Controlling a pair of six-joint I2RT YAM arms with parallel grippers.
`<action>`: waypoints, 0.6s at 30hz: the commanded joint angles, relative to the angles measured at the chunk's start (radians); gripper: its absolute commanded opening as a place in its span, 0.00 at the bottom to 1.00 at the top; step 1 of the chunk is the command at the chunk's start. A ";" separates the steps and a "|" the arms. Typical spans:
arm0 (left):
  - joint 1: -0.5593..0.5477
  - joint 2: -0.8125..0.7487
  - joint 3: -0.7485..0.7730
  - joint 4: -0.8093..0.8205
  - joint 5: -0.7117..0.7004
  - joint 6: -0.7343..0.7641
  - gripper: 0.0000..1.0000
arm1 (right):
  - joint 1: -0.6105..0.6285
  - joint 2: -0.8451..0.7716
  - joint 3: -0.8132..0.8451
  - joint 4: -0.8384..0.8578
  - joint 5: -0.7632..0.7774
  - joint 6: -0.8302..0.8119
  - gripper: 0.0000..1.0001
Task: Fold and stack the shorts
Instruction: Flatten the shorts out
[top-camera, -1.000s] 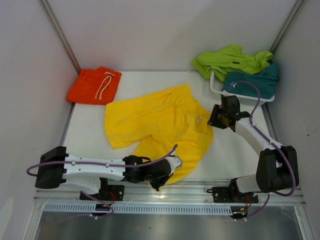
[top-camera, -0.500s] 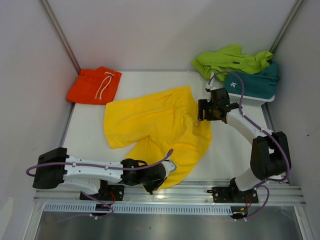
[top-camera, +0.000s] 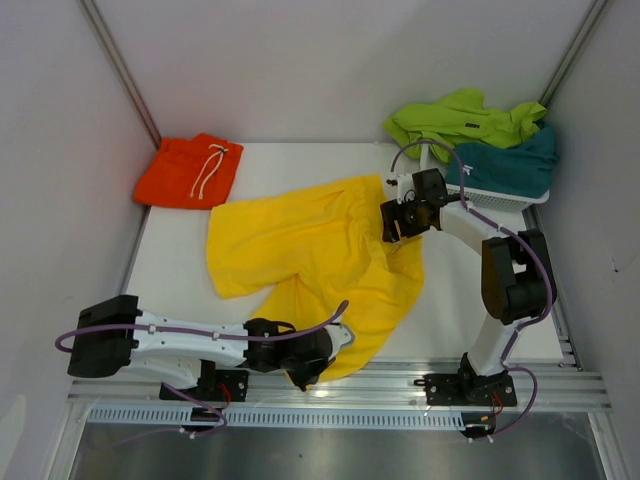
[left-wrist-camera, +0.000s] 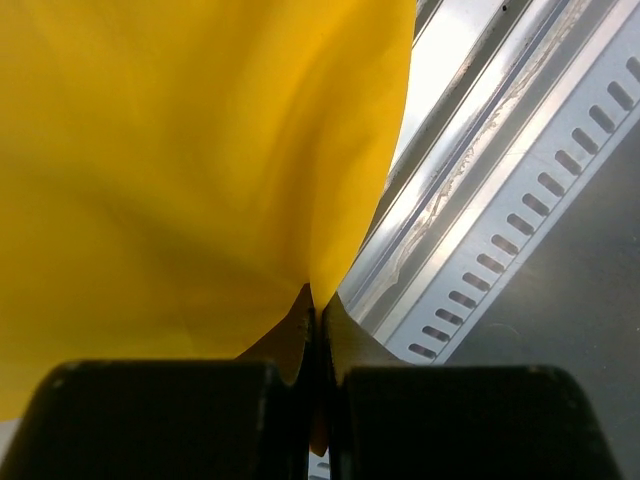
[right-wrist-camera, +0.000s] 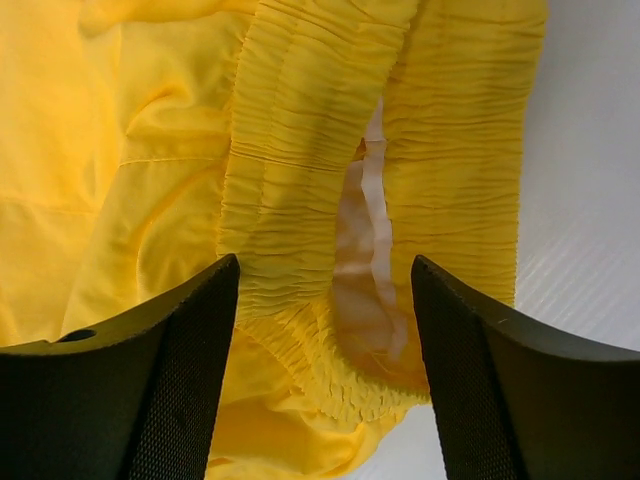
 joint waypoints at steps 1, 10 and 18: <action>-0.009 0.018 0.028 0.018 0.027 0.029 0.00 | -0.006 -0.016 0.042 -0.108 -0.056 -0.080 0.71; -0.006 0.070 0.073 -0.017 0.000 0.049 0.00 | -0.006 -0.079 0.035 -0.226 0.063 -0.050 0.52; 0.045 0.050 0.211 -0.066 -0.014 0.061 0.45 | -0.063 -0.182 -0.059 -0.138 -0.067 0.025 0.71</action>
